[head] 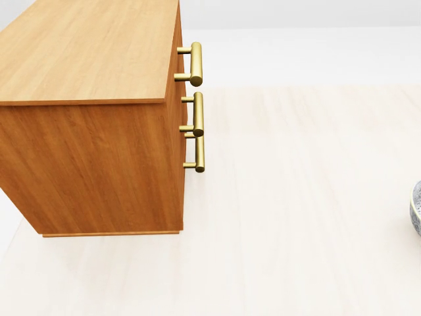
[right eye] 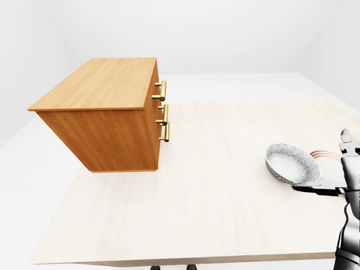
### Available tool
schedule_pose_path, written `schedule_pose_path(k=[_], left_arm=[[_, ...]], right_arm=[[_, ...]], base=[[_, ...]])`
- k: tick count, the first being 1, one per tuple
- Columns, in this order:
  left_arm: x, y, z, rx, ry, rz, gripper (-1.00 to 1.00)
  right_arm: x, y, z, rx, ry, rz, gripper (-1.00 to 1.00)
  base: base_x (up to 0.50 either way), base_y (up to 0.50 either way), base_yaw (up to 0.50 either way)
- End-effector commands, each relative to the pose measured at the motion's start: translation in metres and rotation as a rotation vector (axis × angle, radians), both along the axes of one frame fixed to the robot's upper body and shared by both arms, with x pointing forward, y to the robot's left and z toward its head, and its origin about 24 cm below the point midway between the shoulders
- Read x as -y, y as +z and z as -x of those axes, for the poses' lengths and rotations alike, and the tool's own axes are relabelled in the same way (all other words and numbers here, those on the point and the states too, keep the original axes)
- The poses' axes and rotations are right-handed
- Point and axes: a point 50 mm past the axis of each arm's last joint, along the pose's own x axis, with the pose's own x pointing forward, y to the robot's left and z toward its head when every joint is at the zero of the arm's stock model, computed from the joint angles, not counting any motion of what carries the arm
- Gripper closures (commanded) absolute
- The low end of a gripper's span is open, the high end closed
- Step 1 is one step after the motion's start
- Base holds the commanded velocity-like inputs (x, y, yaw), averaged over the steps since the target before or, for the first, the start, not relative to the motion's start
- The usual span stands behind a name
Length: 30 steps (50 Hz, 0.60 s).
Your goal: Put the bowl on top of the cabinet.
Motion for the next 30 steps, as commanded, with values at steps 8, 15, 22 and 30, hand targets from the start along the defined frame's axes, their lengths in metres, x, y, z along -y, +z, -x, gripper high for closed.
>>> schedule_pose_path(k=[8,15,22,30], left_arm=[[0.001,0.000,0.000,0.001,0.000,-0.003,-1.00],[0.000,0.001,0.001,0.009,-0.001,-0.003,-1.00],[0.001,0.001,0.001,0.009,-0.003,-0.001,-1.00],[0.001,0.001,0.001,0.009,-0.003,0.000,-1.00]], right_arm=[[0.019,-0.037,-0.003,-0.420,-0.023,0.074,-1.00],[0.010,-0.031,-0.017,-0.444,0.030,0.114,-1.00],[0.011,-0.029,-0.029,-0.474,0.030,0.149,-1.00],[0.009,-0.029,-0.044,-0.502,0.052,0.158,-1.00]], base=[[0.00,0.00,0.00],[0.00,0.00,0.00],[0.00,0.00,0.00],[0.00,0.00,0.00]])
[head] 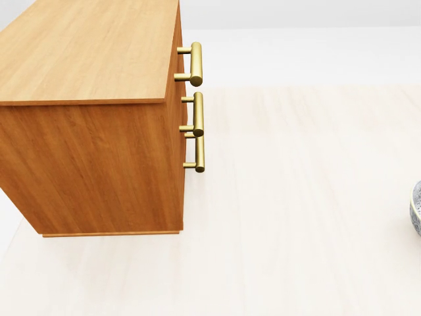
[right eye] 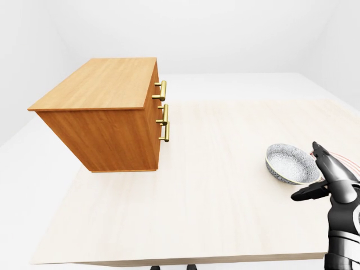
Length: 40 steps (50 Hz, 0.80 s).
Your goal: Put the bowl on top of the cabinet.
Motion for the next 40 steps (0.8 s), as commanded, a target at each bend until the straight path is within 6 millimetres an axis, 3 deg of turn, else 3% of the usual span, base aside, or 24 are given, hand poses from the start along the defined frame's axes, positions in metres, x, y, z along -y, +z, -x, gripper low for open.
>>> schedule_pose_path(k=[1,18,40], left_arm=[[0.000,0.000,0.000,0.003,0.000,0.001,-1.00],[0.000,0.000,0.000,0.001,-0.001,0.003,-1.00],[0.001,-0.001,-0.001,-0.002,-0.001,0.001,-1.00]], right_arm=[[-0.003,0.001,-0.018,-0.059,0.028,0.029,-1.00],[-0.010,-0.015,-0.043,-0.116,0.028,-0.003,-1.00],[-0.013,-0.048,-0.045,-0.195,0.008,-0.039,-1.00]], base=[[0.00,0.00,0.00],[0.00,0.00,0.00],[0.00,0.00,0.00]])
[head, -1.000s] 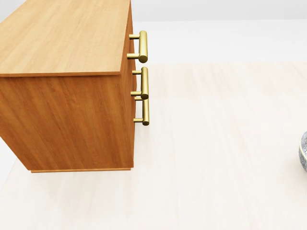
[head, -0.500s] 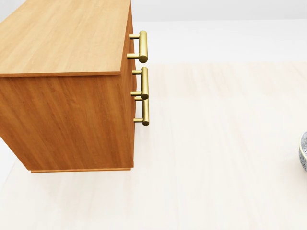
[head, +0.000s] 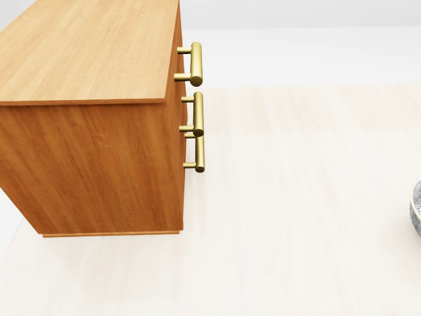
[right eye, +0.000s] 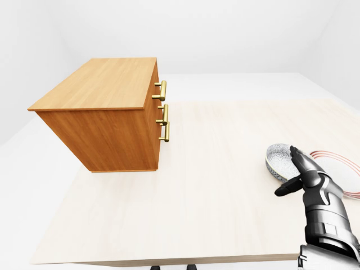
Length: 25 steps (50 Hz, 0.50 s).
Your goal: Put the bowl on top of the cabinet.
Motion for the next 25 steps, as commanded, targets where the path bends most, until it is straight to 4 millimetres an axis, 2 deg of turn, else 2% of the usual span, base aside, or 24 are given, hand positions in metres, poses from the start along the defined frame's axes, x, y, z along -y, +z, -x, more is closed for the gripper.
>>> schedule_pose_path(k=[1,7,25], left_arm=[[0.000,0.000,0.000,-0.001,0.001,0.001,-1.00],[0.000,-0.001,0.000,-0.003,0.001,0.000,-1.00],[0.000,-0.001,-0.001,-0.006,0.000,0.001,-1.00]], right_arm=[[-0.002,-0.012,-0.002,-0.040,-0.004,-0.006,-1.00],[-0.004,-0.007,-0.007,-0.042,0.005,0.004,-1.00],[-0.014,-0.018,-0.018,-0.082,0.012,-0.001,-1.00]], base=[[0.00,0.00,0.00],[0.00,0.00,0.00],[0.00,0.00,0.00]])
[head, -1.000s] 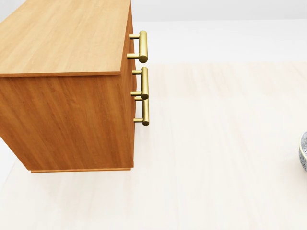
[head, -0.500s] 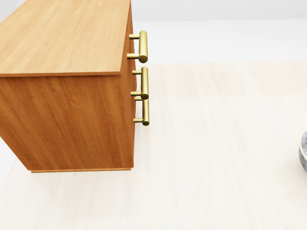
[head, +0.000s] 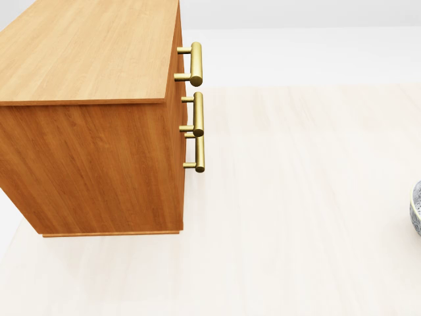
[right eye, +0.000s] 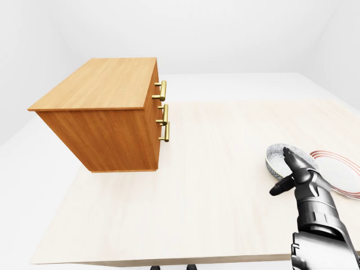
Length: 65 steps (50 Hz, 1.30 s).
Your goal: Put the bowl on top of the cabinet.
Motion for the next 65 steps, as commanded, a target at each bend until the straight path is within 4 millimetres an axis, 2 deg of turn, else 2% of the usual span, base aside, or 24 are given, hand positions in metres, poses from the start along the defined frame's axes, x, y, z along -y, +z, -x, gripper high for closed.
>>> schedule_pose_path(k=[1,15,22,36,37,38,59,60,62,63,65], left_arm=[[0.000,0.000,0.000,-0.002,0.001,0.001,-1.00],[0.001,0.000,0.001,0.004,0.000,-0.002,-1.00],[0.001,0.001,0.001,0.005,-0.002,-0.003,-1.00],[0.001,0.001,0.001,0.004,-0.001,-0.005,-1.00],[0.001,0.001,0.000,0.004,0.000,-0.004,-1.00],[0.001,0.001,0.001,0.004,0.000,-0.005,-1.00],[0.001,0.001,0.001,0.003,0.000,-0.005,-1.00],[0.001,0.002,0.001,0.008,-0.001,-0.009,-1.00],[0.000,0.003,0.003,0.015,0.003,-0.008,-1.00],[-0.001,0.004,0.004,0.021,0.006,-0.007,-1.00],[-0.001,0.004,0.004,0.023,0.007,-0.004,-1.00]], right_arm=[[-0.008,-0.009,-0.005,-0.024,0.008,-0.006,-1.00],[-0.007,-0.030,0.008,-0.064,-0.013,-0.021,-1.00],[-0.010,-0.052,0.022,-0.104,-0.027,-0.043,-1.00],[-0.010,-0.071,0.040,-0.158,-0.065,-0.082,-1.00],[-0.009,-0.071,0.041,-0.154,-0.069,-0.086,0.35],[-0.009,-0.072,0.042,-0.152,-0.068,-0.090,1.00],[-0.010,-0.070,0.039,-0.149,-0.059,-0.096,1.00],[-0.001,-0.058,0.036,-0.099,-0.115,0.028,1.00],[0.003,-0.053,0.035,-0.077,-0.144,0.073,1.00],[0.009,-0.040,0.029,-0.065,-0.147,0.165,1.00],[0.015,-0.024,0.022,-0.055,-0.161,0.199,1.00]], base=[[0.00,0.00,0.00],[0.00,0.00,0.00],[0.00,0.00,0.00],[0.00,0.00,0.00],[0.00,0.00,0.00],[0.00,0.00,0.00],[0.00,0.00,0.00],[0.00,0.00,0.00],[0.00,0.00,0.00],[0.00,0.00,0.00],[0.00,0.00,0.00]])
